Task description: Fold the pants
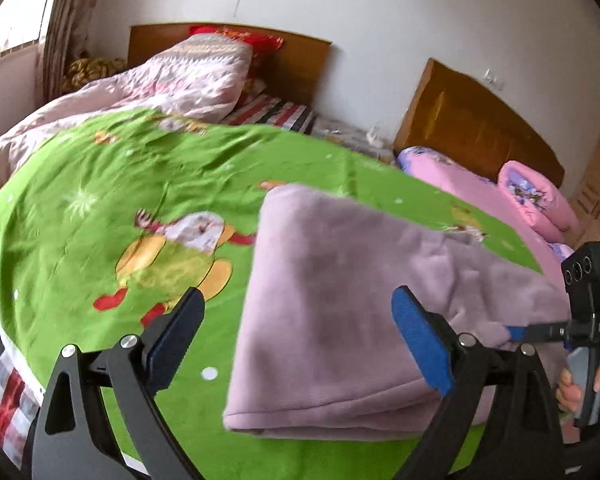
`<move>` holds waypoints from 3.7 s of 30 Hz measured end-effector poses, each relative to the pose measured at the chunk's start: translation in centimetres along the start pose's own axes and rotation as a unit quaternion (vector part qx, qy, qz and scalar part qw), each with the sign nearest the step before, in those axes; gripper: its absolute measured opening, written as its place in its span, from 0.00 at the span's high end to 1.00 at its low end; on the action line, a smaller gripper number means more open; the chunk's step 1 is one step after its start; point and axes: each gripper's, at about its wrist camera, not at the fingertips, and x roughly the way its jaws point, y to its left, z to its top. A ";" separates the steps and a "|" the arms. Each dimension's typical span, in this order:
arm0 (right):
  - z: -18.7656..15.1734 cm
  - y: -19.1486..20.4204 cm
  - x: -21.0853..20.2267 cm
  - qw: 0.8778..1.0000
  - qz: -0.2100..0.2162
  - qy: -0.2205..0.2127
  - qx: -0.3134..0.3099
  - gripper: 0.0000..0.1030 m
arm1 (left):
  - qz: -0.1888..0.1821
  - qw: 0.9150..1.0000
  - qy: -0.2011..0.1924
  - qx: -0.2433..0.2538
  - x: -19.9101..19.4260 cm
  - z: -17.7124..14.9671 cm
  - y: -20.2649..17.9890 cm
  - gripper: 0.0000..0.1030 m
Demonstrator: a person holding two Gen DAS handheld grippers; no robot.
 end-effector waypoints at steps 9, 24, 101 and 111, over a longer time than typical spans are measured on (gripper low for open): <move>0.8 1.8 1.5 0.999 0.026 0.033 0.013 0.06 | -0.012 0.998 0.053 0.023 3.7 -2.0 0.6 0.08; 3.5 1.7 1.6 0.999 0.008 -0.042 0.014 0.78 | -0.011 1.000 0.010 0.007 0.3 -3.2 1.6 0.08; 0.4 -2.4 -2.4 0.999 -0.004 -0.036 0.006 0.48 | 0.005 0.979 0.119 0.165 9.4 3.4 -11.9 0.02; -3.2 -4.4 -19.1 0.968 -0.022 -0.250 0.024 0.38 | 0.057 0.970 0.151 0.181 12.0 1.6 -12.5 0.01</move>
